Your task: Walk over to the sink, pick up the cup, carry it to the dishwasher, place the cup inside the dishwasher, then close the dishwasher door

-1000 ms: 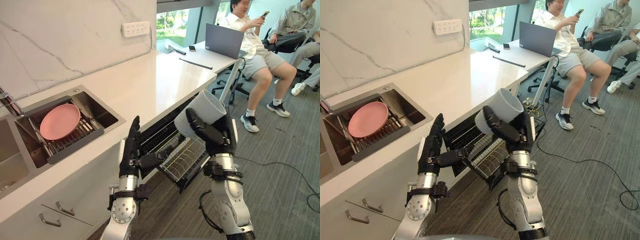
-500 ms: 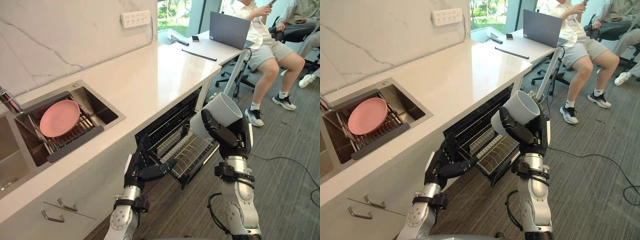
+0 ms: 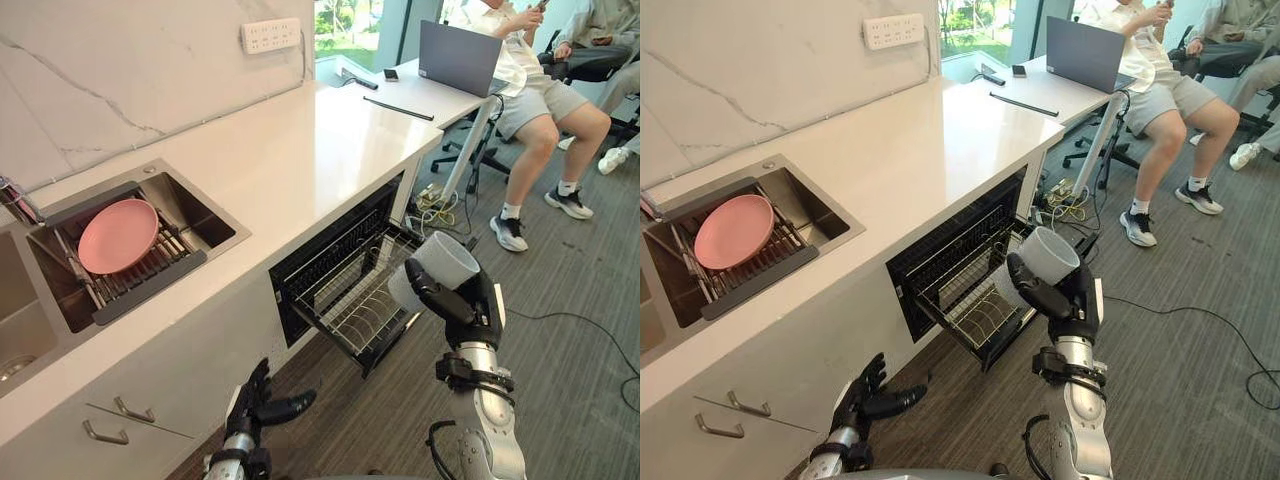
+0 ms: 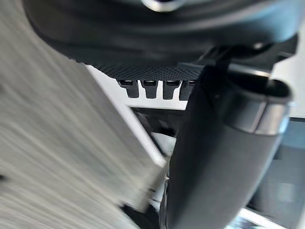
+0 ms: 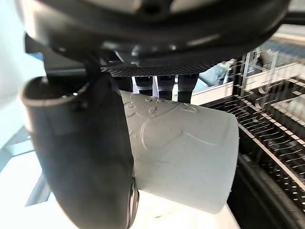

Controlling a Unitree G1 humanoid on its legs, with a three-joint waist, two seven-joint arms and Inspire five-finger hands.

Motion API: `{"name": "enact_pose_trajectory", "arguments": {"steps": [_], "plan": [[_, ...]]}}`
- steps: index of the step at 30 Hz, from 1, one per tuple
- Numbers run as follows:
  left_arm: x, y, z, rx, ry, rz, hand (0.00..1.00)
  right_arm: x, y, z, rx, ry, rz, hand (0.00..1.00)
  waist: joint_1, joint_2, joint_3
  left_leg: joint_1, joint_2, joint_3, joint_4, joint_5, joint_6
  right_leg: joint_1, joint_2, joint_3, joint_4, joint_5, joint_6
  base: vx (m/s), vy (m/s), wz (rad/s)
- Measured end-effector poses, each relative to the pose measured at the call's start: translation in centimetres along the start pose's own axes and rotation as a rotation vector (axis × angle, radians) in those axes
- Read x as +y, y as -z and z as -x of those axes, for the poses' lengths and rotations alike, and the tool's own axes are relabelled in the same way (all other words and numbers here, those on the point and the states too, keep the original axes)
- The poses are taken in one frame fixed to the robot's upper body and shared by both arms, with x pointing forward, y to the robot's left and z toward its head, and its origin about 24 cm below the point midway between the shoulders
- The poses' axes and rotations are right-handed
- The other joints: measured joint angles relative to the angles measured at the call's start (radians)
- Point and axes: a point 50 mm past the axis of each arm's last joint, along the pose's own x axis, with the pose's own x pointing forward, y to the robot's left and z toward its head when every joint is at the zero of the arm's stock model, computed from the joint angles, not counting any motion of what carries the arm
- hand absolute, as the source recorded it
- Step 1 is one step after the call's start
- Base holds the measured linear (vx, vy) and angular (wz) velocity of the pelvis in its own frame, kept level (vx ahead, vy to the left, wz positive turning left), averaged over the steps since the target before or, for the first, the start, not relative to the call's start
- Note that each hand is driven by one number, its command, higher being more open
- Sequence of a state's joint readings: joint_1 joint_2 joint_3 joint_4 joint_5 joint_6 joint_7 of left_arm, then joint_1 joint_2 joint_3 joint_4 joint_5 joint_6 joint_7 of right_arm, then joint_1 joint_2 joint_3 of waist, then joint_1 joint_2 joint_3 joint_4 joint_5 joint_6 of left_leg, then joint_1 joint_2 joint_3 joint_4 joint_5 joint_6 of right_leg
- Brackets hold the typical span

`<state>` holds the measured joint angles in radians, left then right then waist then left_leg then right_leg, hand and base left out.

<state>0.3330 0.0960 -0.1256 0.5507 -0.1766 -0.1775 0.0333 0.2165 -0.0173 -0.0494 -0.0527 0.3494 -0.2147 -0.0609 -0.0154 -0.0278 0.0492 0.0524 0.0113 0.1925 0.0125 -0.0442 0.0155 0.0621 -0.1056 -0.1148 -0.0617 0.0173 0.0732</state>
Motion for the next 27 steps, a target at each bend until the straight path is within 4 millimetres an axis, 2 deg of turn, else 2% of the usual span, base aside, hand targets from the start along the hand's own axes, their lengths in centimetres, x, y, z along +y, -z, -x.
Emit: {"name": "enact_pose_trajectory", "arguments": {"steps": [6,14,17,22,25,27], "plan": [[1.2,1.9,0.5,0.082,-0.046,-0.061,1.00,-0.8,0.7,0.2,0.035,0.025,0.023,0.00,0.002,0.003,0.002,0.001,-0.001,-0.005,-0.004,0.003,-0.001,0.006,0.000,-0.004,-0.008,0.002,0.002,0.00,0.000,0.00],[1.8,2.1,0.1,0.099,-0.094,-0.046,1.00,-1.3,1.2,-0.1,0.060,0.016,0.110,0.00,0.005,0.006,0.014,0.001,-0.004,-0.005,-0.012,0.003,-0.002,0.006,-0.001,-0.006,-0.016,0.003,0.003,0.00,0.000,0.00],[2.0,1.6,-0.5,0.087,-0.104,-0.048,1.00,-1.3,0.9,-1.0,0.046,-0.003,0.167,0.00,0.018,0.005,0.042,-0.003,-0.005,-0.007,-0.014,0.003,-0.002,0.005,-0.001,-0.008,-0.022,0.004,0.005,0.00,-0.006,0.02],[1.8,0.4,-1.3,0.045,-0.093,-0.073,1.00,-0.7,-0.5,-3.9,-0.009,-0.051,0.262,0.00,0.028,0.007,0.103,-0.062,-0.008,-0.031,0.011,0.004,0.000,-0.034,-0.005,-0.032,-0.012,0.005,0.005,-0.01,-0.020,0.15],[1.7,-0.8,-2.0,0.007,-0.086,-0.089,1.00,0.3,-1.9,-5.9,-0.068,-0.086,0.282,0.00,0.039,0.016,0.166,-0.137,0.005,-0.049,0.085,-0.015,0.003,-0.090,-0.005,-0.046,0.042,0.001,0.002,-0.07,-0.009,0.13],[1.4,-2.0,-2.7,-0.033,-0.083,-0.090,1.00,1.0,-3.2,-7.2,-0.117,-0.109,0.318,0.00,0.054,0.028,0.227,-0.205,0.015,-0.059,0.192,-0.054,0.007,-0.148,-0.011,-0.052,0.136,-0.039,-0.001,-0.15,0.004,0.11]]}}
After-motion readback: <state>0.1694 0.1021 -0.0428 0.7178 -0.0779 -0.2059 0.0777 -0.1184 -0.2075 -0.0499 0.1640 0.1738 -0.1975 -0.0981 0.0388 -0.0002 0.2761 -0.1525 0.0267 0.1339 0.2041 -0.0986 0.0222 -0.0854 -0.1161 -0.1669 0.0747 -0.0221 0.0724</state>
